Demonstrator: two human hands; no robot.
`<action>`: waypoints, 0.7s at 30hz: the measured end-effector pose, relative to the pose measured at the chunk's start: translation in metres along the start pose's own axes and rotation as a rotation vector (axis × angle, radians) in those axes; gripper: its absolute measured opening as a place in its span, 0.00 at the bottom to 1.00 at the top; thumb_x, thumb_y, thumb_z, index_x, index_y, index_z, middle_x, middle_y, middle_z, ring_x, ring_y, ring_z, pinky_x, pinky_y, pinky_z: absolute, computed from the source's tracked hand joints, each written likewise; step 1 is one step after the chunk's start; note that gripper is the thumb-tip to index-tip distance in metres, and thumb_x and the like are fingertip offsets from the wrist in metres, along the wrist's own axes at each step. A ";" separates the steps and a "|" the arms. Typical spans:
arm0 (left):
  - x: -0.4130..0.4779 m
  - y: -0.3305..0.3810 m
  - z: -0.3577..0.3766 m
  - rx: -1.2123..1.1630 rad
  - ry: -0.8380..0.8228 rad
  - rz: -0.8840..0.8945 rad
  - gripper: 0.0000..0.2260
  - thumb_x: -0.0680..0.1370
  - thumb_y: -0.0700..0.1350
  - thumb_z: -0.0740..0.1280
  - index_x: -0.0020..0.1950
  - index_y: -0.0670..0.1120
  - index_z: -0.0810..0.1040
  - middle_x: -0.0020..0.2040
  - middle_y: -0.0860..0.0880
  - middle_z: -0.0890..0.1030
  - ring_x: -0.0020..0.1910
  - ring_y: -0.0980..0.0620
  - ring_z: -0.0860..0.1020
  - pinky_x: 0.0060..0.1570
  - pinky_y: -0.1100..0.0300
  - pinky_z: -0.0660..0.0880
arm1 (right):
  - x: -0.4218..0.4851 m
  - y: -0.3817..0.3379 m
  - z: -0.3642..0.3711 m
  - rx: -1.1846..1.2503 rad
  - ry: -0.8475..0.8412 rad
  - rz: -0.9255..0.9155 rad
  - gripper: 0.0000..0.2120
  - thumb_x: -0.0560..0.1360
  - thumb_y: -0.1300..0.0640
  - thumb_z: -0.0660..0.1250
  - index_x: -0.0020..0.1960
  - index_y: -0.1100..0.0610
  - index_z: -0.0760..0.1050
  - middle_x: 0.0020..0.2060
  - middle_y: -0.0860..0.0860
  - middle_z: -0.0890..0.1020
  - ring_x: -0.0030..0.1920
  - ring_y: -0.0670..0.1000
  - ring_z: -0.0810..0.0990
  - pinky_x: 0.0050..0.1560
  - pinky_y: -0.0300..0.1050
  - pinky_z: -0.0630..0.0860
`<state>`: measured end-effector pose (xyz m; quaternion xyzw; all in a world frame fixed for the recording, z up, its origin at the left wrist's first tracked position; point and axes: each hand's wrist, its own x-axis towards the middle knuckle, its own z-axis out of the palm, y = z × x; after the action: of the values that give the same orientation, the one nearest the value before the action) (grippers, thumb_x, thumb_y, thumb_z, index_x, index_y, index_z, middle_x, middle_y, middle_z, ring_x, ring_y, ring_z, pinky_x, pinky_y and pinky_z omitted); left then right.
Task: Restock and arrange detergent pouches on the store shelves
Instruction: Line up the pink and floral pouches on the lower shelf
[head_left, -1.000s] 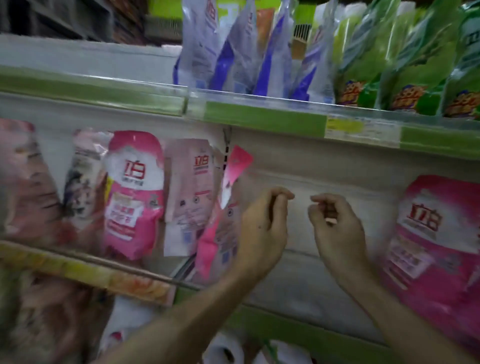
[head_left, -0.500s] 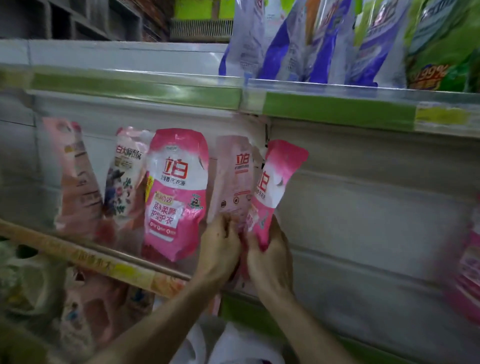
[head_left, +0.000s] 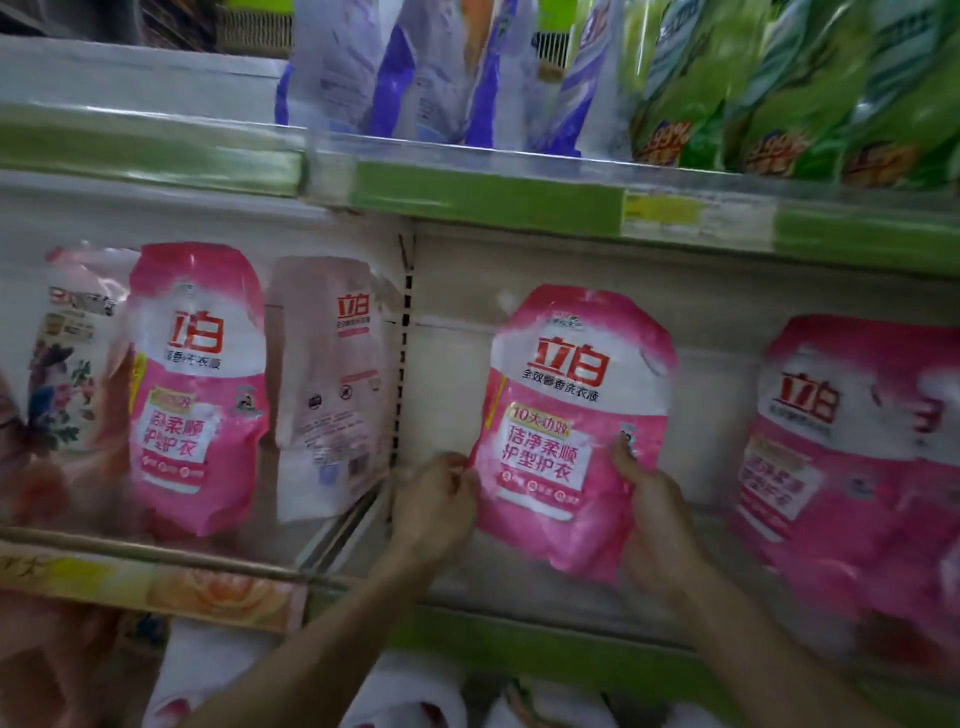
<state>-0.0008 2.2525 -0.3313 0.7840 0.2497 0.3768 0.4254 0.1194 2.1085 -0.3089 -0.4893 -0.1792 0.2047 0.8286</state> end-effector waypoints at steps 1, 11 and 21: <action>0.000 0.003 0.005 -0.003 0.003 0.004 0.11 0.82 0.44 0.59 0.58 0.44 0.79 0.51 0.45 0.84 0.47 0.46 0.82 0.47 0.54 0.80 | 0.001 -0.002 -0.004 -0.009 0.010 -0.019 0.21 0.68 0.51 0.72 0.56 0.61 0.81 0.49 0.60 0.87 0.51 0.64 0.85 0.55 0.63 0.80; 0.002 0.059 0.100 -0.339 -0.268 -0.079 0.22 0.85 0.55 0.49 0.60 0.44 0.77 0.52 0.46 0.82 0.46 0.52 0.81 0.49 0.62 0.77 | -0.006 -0.024 -0.047 -0.180 0.122 -0.287 0.10 0.72 0.45 0.69 0.42 0.50 0.85 0.37 0.49 0.88 0.36 0.50 0.87 0.30 0.40 0.81; 0.020 0.079 0.205 -0.856 -0.629 -0.245 0.25 0.85 0.57 0.46 0.56 0.49 0.81 0.42 0.53 0.87 0.39 0.58 0.86 0.35 0.68 0.79 | -0.013 -0.027 -0.076 -0.229 0.293 -0.363 0.18 0.76 0.47 0.66 0.63 0.52 0.79 0.57 0.53 0.84 0.57 0.55 0.83 0.62 0.57 0.77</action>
<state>0.1811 2.1282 -0.3290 0.5808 0.0242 0.1398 0.8016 0.1500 2.0341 -0.3209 -0.5640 -0.1642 -0.0419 0.8082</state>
